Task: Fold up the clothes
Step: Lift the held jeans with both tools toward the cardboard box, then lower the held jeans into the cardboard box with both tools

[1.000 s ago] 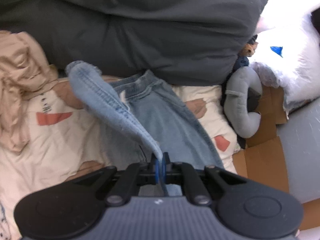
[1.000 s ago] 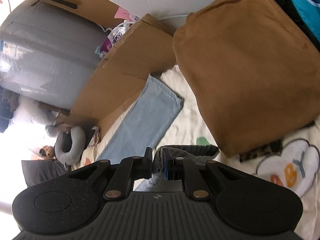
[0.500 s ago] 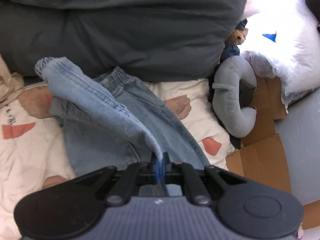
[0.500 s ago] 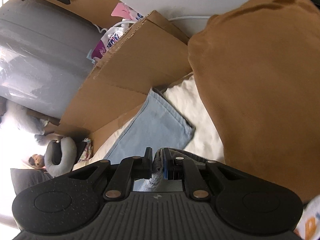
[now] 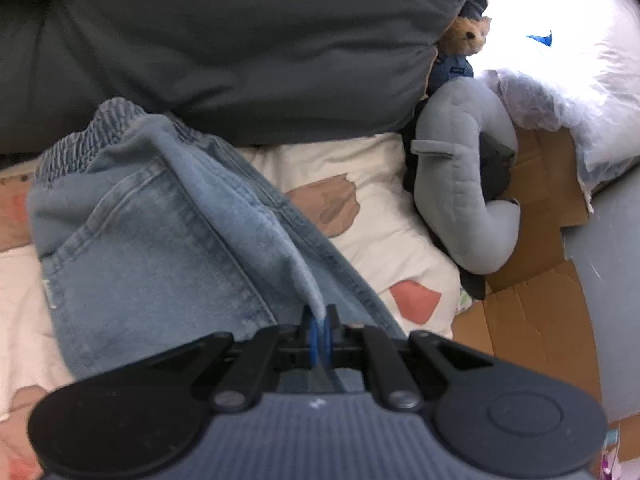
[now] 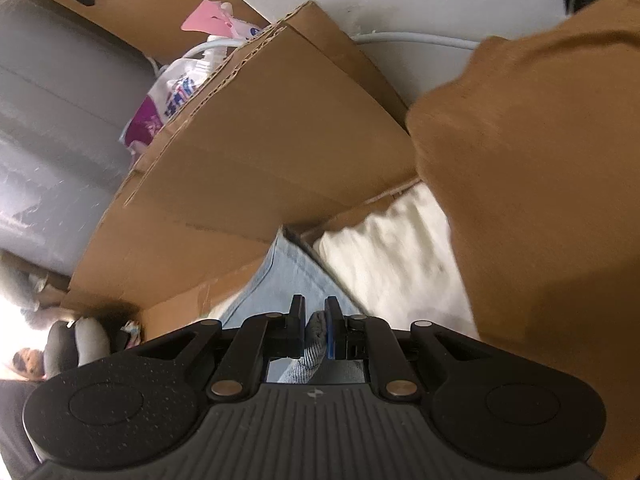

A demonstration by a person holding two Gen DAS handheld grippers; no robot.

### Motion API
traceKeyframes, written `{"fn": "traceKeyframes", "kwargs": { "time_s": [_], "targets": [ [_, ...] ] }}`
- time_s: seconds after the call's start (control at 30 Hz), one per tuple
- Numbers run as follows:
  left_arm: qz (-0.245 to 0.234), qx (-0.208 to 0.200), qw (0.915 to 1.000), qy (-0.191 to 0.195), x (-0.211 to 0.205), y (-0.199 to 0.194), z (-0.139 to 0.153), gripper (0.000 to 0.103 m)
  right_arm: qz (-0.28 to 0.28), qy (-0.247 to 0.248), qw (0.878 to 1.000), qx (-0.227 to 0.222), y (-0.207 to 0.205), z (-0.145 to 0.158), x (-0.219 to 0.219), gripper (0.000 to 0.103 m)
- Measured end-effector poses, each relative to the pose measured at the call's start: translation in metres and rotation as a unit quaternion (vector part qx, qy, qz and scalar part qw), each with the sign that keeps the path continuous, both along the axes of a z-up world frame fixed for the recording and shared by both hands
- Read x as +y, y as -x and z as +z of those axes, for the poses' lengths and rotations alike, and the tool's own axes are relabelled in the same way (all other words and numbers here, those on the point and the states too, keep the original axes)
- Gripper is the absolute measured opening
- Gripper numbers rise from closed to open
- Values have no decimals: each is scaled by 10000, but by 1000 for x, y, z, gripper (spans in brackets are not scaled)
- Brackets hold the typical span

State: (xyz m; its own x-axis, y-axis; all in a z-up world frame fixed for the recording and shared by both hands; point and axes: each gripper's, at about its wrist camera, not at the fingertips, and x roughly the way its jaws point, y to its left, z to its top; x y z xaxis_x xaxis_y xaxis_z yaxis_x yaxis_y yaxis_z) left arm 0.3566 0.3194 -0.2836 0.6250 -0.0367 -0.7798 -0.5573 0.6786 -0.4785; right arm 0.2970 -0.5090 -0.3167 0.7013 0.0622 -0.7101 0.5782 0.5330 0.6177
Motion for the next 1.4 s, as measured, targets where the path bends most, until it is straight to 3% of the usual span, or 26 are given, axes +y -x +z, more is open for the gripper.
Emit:
{"fn": "traceKeyframes", "kwargs": {
  "time_s": [0.67, 0.7, 0.8, 0.93, 1.03, 1.1, 1.17, 1.23, 1.4],
  "targets": [
    [92, 175, 9998, 14, -7, -68, -41, 4, -468, -18, 9987, 219, -89, -32, -11, 7],
    [123, 175, 9998, 14, -6, -71, -42, 4, -496, -29, 9985, 214, -93, -34, -11, 1],
    [191, 208, 9996, 22, -2, -79, -46, 4, -688, -26, 9975, 166, -99, -36, -17, 0],
    [-39, 438, 9990, -130, -10, -89, -58, 4, -587, 0, 9980, 243, -103, -40, -20, 0],
    [31, 477, 9988, -39, -9, -88, -65, 4, -309, -4, 9992, 265, -101, -44, -9, 0],
    [24, 469, 9989, -19, -9, -88, -66, 4, -175, -229, 9991, 299, -102, -50, -2, 2],
    [-37, 475, 9988, -73, -10, -88, -65, 4, -100, -361, 9987, 341, -104, -55, 5, 18],
    [-61, 449, 9989, -87, -10, -88, -63, 4, -122, -346, 9987, 361, -107, -56, 11, 48],
    [-61, 360, 9993, -110, -10, -81, -60, 4, -309, -345, 9961, 749, -129, -63, 32, 48]
  ]
}}
